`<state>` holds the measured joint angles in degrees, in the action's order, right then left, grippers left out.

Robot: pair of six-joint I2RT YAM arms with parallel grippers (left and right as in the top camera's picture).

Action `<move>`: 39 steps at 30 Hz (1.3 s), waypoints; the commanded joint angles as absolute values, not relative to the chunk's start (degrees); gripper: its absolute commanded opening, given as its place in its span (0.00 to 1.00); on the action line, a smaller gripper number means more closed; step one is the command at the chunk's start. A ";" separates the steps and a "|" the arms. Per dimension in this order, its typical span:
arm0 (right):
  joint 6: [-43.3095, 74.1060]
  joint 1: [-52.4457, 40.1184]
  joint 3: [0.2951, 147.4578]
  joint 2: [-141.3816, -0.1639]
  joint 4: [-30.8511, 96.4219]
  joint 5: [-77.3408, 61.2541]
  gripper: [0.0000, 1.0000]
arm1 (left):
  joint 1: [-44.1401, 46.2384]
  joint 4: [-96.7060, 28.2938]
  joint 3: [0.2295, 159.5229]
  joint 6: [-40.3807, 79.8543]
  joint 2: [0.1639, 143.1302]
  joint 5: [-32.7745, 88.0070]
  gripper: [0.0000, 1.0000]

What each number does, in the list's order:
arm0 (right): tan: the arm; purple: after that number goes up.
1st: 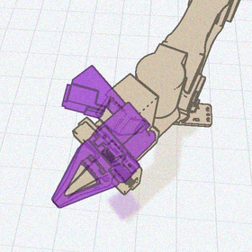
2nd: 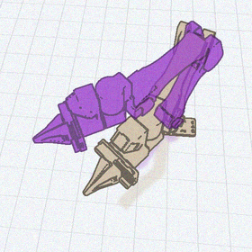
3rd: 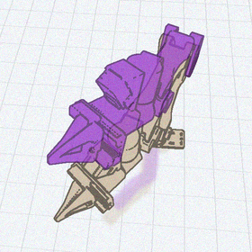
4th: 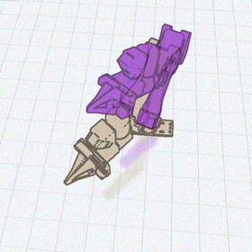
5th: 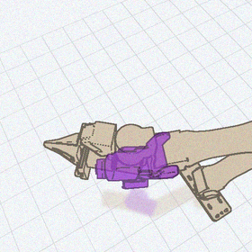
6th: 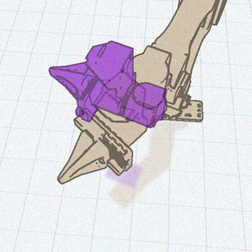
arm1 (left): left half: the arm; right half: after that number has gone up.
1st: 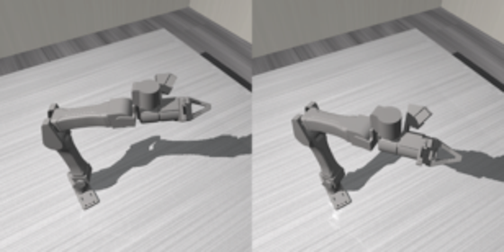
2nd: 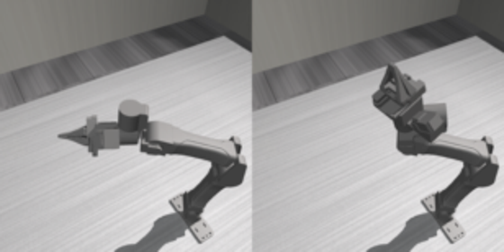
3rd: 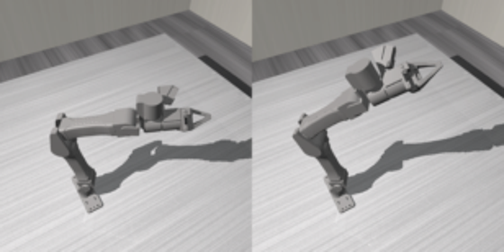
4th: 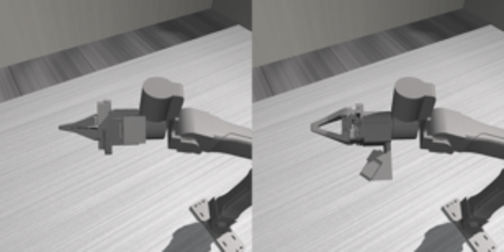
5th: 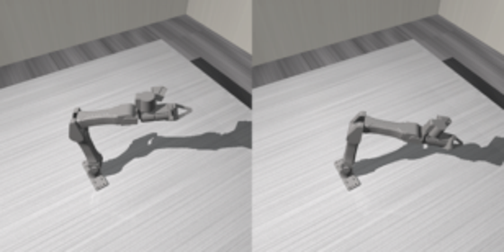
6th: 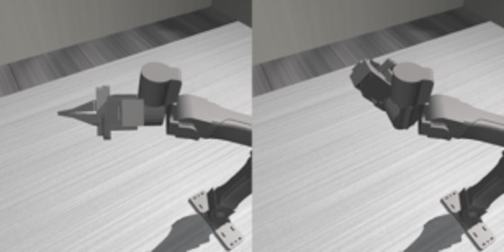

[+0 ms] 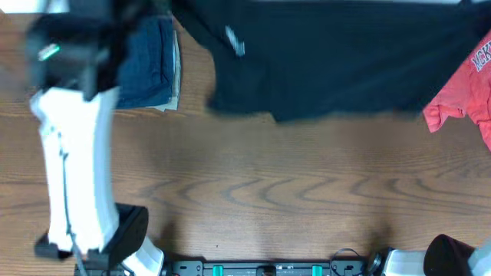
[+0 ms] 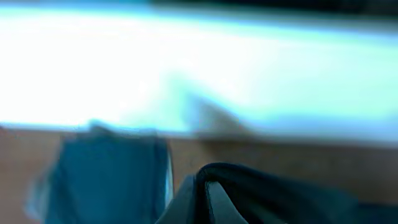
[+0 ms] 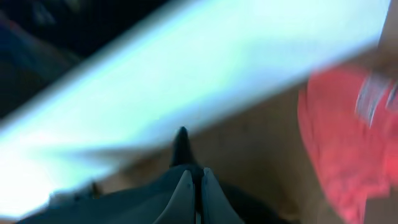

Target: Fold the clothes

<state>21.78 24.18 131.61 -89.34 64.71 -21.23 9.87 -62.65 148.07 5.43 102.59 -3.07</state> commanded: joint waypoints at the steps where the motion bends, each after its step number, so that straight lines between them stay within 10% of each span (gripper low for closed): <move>1: 21.67 28.10 138.47 -87.72 65.84 -20.43 0.01 | 8.91 -64.07 156.68 1.30 99.11 -2.98 0.06; 22: 13.50 26.92 104.27 -93.17 77.21 -17.61 0.01 | 8.91 -95.15 137.19 5.19 115.52 3.25 0.06; 39: 11.25 26.83 102.52 -90.67 86.50 -14.55 0.01 | 9.47 -96.79 126.34 5.19 89.95 10.90 0.06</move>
<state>12.32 27.38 102.48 -92.53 85.84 -16.82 9.43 -92.33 132.31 4.69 92.18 8.64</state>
